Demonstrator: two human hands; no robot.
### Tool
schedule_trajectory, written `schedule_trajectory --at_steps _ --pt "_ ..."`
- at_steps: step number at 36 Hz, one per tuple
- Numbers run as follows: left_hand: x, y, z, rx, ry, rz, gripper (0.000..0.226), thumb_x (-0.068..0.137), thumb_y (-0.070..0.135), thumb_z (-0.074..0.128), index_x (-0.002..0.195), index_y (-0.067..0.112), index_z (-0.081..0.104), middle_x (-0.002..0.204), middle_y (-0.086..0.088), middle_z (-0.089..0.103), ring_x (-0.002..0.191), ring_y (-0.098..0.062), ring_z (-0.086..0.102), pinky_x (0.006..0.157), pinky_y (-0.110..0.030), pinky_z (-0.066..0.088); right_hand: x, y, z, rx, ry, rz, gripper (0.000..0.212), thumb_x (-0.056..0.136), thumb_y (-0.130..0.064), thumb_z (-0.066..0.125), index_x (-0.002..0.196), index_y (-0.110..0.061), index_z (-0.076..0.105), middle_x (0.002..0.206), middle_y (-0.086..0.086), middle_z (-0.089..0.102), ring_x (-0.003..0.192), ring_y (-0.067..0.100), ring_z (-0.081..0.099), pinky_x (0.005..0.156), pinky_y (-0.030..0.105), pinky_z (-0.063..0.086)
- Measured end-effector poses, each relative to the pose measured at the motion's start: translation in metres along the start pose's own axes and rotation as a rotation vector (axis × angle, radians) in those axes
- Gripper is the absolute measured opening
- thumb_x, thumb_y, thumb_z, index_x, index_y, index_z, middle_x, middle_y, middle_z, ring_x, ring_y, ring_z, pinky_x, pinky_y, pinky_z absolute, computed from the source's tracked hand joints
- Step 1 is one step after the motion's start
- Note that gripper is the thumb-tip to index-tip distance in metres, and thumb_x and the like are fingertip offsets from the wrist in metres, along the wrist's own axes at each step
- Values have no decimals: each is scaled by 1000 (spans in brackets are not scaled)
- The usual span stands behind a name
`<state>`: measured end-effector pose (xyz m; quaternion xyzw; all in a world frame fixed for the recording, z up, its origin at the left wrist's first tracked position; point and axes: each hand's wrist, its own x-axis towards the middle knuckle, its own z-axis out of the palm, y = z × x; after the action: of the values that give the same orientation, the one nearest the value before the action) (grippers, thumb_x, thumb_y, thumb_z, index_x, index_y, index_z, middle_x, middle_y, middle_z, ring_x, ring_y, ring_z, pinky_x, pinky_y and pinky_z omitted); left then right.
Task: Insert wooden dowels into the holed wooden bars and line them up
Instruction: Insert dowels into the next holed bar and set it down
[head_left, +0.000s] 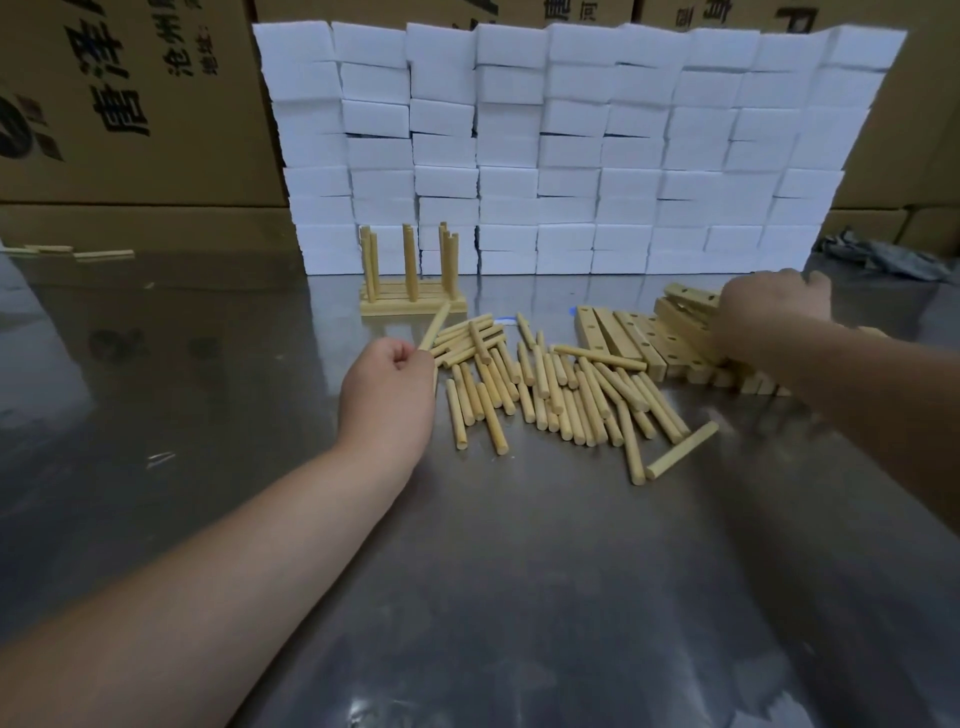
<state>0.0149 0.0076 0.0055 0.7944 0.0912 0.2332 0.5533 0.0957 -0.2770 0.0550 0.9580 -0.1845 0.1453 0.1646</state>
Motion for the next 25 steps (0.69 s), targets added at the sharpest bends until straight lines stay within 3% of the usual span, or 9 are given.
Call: schedule_trajectory --at_steps 3,5,8,10,13,18,22,25 --pt "0 0 -1 -11 15 16 22 89 22 44 67 25 46 59 6 43 49 -10 37 38 -19 27 0 -3 -9 273 154 61 17 90 -21 49 94 -5 53 83 12 50 86 32 52 76 36 39" --pt "-1 1 -1 -37 25 28 23 92 23 42 70 25 47 61 6 45 50 -10 38 42 -21 29 -6 -10 -19 663 194 151 18 92 -16 43 98 -5 57 79 10 55 68 27 53 58 29 38" --pt "-3 2 -1 -89 16 41 23 96 26 37 78 24 49 63 6 45 51 -9 40 46 -25 28 -31 -27 -38 1444 72 302 24 91 -18 43 102 -9 62 79 3 66 57 14 61 50 24 41" --pt "-5 3 -1 -111 4 71 24 98 28 33 80 22 48 64 5 45 54 -11 41 48 -26 29 -60 -38 -47 1719 -57 318 20 89 -21 47 96 -10 62 68 -4 68 41 3 56 43 19 39" --pt "-8 4 -2 -99 3 149 25 98 30 31 78 25 44 67 4 46 58 -12 42 54 -28 34 -102 -53 -44 1894 -143 183 17 89 -24 49 81 -14 61 52 -7 63 38 4 49 39 16 36" --pt "-7 2 -1 -116 16 199 25 98 27 32 76 26 43 68 4 49 61 -15 44 61 -32 38 -129 -59 -38 2057 -95 123 29 91 -29 54 65 -16 52 46 -7 47 39 8 40 41 17 34" --pt "-10 1 -1 -142 -25 246 27 98 24 32 75 28 47 74 3 56 62 -11 49 61 -33 43 -129 -56 -33 2102 -114 86 33 92 -34 54 64 -18 50 49 -5 43 42 10 40 48 24 35" --pt "-15 2 0 -132 -112 307 28 97 23 36 74 33 48 75 8 61 57 -3 50 54 -24 41 -131 -60 -30 2230 -213 77 28 95 -31 50 72 -16 53 49 -6 48 42 9 43 47 21 39"
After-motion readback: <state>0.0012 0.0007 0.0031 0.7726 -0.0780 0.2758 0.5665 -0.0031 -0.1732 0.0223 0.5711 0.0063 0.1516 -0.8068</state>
